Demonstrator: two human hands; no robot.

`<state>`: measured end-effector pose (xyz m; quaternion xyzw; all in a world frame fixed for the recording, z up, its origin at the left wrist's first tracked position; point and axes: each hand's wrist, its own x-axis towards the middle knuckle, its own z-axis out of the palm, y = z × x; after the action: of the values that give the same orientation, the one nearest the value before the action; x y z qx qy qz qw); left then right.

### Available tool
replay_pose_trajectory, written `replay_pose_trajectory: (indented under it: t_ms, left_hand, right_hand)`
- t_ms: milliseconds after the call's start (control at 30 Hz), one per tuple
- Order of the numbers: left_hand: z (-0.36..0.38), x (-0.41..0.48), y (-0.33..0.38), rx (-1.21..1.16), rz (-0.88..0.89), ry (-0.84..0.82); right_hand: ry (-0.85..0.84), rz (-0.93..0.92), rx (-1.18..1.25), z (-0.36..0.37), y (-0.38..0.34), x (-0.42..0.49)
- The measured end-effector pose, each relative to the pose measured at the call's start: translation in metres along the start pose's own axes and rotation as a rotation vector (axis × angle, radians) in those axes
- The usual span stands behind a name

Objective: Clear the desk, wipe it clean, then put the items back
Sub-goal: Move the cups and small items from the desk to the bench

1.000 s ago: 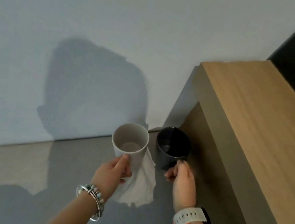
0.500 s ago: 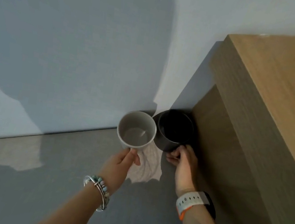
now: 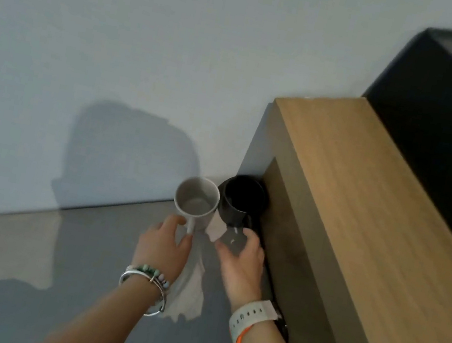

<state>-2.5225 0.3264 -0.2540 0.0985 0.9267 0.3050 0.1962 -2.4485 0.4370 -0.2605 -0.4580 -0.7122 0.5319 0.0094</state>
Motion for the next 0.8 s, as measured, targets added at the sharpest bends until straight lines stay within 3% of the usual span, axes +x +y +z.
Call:
replay_pose_trajectory:
  t_ms: [200,367,567,800]
  left_hand:
    - [-0.075,-0.078,0.033,0.29,0.356,0.027]
    - [-0.117,-0.164,0.074,0.366,0.686,0.048]
    - [-0.119,-0.283,0.157,0.481,1.01,-0.047]
    - [-0.036,-0.447,0.213,0.436,1.356,-0.246]
  right_hand:
    - [-0.099,-0.32,-0.332,-0.048,-0.04,-0.108]
    - [0.102,-0.478,-0.492,-0.117,-0.06,-0.209]
    - [0.399,-0.355,-0.444,-0.209,-0.025,-0.321]
    - [0.674,-0.11,-0.361,-0.308,0.097,-0.462]
